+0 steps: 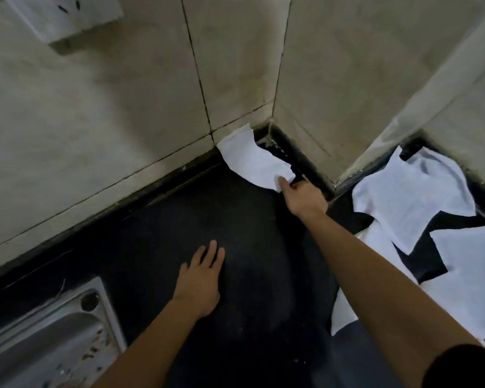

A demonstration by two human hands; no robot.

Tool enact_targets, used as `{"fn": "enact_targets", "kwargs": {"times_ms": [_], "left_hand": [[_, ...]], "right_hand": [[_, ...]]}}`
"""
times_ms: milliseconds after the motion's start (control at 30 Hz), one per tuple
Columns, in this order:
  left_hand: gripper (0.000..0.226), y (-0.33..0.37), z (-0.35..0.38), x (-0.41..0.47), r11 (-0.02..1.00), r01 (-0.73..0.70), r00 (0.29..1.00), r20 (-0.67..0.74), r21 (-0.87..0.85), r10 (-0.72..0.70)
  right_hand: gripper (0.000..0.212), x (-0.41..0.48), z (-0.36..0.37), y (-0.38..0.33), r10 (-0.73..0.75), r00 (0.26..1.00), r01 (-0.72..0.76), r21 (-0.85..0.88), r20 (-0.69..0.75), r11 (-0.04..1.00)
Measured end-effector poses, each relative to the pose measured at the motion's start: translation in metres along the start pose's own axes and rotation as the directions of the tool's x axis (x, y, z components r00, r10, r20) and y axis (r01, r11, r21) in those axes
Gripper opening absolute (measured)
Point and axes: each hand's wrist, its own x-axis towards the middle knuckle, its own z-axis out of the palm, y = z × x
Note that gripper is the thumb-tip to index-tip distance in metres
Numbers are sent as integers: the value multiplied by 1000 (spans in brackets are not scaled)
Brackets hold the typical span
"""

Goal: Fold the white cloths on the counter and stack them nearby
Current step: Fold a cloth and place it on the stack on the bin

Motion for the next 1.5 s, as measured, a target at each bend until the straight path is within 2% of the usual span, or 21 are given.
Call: {"fn": "enact_targets", "kwargs": {"times_ms": [67, 167, 300, 367, 433, 500, 567, 600, 633, 700, 767, 833, 933, 1067, 1167, 1233, 1300, 1333, 1400, 1467, 1500], "left_hand": [[95, -4, 3, 1, 1000, -12, 1000, -7, 3, 12], [99, -8, 4, 0, 1000, -24, 999, -21, 6, 25], [98, -9, 3, -1, 999, -38, 999, -14, -15, 38], [95, -11, -2, 0, 998, -42, 999, 3, -51, 43], [90, -12, -9, 2, 994, -40, 999, 18, -104, 42], [83, -15, -17, 5, 983, -46, 998, 25, -176, 51], [74, -18, -23, 6, 953, -46, 998, 21, -300, 55], [70, -18, -24, 3, 931, -44, 999, 3, -363, 48], [66, -17, -22, 0, 904, -36, 999, -28, -426, 26], [59, -12, -13, -10, 843, -26, 991, -123, -537, -48], [50, -5, 3, -24, 813, -47, 970, -220, -580, -101], [39, 4, 20, -38, 806, -61, 953, -274, -588, -128], [24, 21, 29, -51, 751, 21, 950, -222, -660, -221], [53, 63, 27, -62, 733, 127, 958, -109, -668, -266], [70, 93, 24, -63, 618, 214, 948, 9, -756, -318], [72, 108, 24, -61, 559, 240, 944, 57, -794, -326], [75, 120, 26, -61, 597, 253, 938, 42, -762, -344], [71, 123, 28, -61, 624, 258, 933, 23, -737, -358], [47, 126, 34, -59, 654, 253, 932, -1, -713, -362], [20, 123, 38, -59, 625, 232, 935, -8, -745, -355], [15, 120, 40, -60, 583, 226, 932, -1, -780, -362]], "right_hand": [[63, 12, 9, -4, 75, 997, -76, 87, 13, 993], [28, 12, 15, -1, 101, 994, -88, 282, -32, 955], [16, -9, 2, 1, 9, 975, 82, 395, -224, 915], [17, -26, -13, 0, -81, 920, 240, 388, -384, 890], [17, -49, -30, -1, -264, 800, 447, 241, -539, 861], [15, -73, -37, 1, -527, 612, 615, -63, -590, 786], [11, -100, -28, 10, -765, 477, 705, -332, -433, 627], [11, -117, -20, 19, -845, 448, 740, -409, -292, 534], [14, -132, -9, 30, -880, 461, 778, -425, -112, 462], [27, -161, 12, 60, -804, 538, 810, -418, 253, 411], [35, -181, 27, 89, -701, 599, 793, -409, 387, 452], [34, -196, 34, 111, -676, 621, 784, -310, 396, 538], [32, -206, 34, 128, -660, 653, 746, -168, 371, 644], [31, -202, 23, 143, -546, 817, 570, -112, 187, 814], [31, -191, 15, 148, -362, 931, 364, -93, 33, 927], [33, -182, 9, 151, -249, 968, 247, -54, -22, 967], [39, -172, 5, 153, -174, 984, 172, -59, -34, 983], [43, -167, 3, 152, -142, 989, 139, -75, -35, 987], [49, -157, 3, 149, -81, 997, 79, -104, -14, 991], [46, -150, 4, 146, -30, 1000, 30, -99, 3, 995], [40, -147, 5, 144, -8, 1000, 9, -84, 11, 996]]}}
